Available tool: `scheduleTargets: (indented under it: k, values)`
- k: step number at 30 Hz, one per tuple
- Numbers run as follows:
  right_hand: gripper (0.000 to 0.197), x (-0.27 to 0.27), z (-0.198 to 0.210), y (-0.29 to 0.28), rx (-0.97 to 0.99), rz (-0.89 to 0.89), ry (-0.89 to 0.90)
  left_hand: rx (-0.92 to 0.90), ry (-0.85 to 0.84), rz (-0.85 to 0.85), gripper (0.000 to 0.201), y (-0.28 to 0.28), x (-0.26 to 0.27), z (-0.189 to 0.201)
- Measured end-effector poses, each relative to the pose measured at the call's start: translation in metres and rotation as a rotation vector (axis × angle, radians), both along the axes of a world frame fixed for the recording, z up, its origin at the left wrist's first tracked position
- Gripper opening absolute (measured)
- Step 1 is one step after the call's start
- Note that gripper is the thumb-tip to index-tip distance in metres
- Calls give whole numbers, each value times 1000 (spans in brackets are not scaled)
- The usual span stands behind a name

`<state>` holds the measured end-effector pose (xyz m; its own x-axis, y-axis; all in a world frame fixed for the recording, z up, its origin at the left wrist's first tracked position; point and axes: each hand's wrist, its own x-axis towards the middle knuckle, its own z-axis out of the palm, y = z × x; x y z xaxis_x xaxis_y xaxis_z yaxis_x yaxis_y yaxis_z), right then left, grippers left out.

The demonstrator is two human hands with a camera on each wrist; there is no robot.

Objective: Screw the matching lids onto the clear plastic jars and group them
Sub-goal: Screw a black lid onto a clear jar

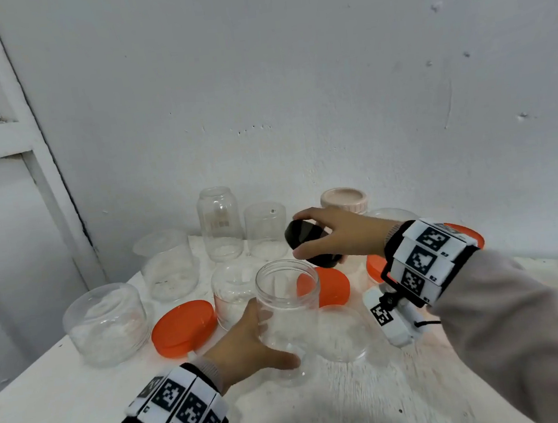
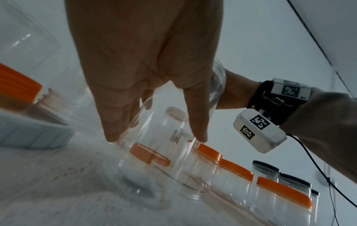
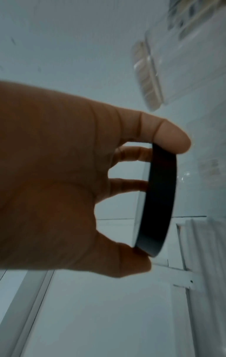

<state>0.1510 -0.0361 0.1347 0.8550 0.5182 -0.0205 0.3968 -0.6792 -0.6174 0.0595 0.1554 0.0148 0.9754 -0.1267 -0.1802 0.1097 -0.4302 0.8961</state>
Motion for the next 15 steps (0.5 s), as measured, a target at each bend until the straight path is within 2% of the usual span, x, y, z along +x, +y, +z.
scheduleTargets:
  k: [7,12,15]
  values:
    - [75,-30,20,23,-317,220,-66,-185,-235,92,99,-5,-6,10]
    - [74,-40,23,35,-483,284,-67,-207,-269,132,80,-7,-11,9]
    - [76,-43,24,40,-530,292,-73,-182,-277,142,78,-7,-11,11]
